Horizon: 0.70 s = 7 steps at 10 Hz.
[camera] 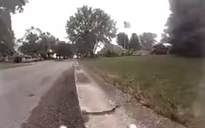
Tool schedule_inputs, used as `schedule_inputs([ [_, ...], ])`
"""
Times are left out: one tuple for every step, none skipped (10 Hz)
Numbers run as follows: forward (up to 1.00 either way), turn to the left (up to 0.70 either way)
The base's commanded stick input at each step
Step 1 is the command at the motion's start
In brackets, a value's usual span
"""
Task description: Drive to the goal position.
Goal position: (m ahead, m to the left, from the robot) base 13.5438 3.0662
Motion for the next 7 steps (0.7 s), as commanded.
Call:
schedule_inputs([
  [0.50, 0.50],
  [0.50, 0.50],
  [0.50, 0.50],
  [0.50, 0.50],
  [0.50, 0.00],
  [0.50, 0.00],
  [0.50, 0.00],
])
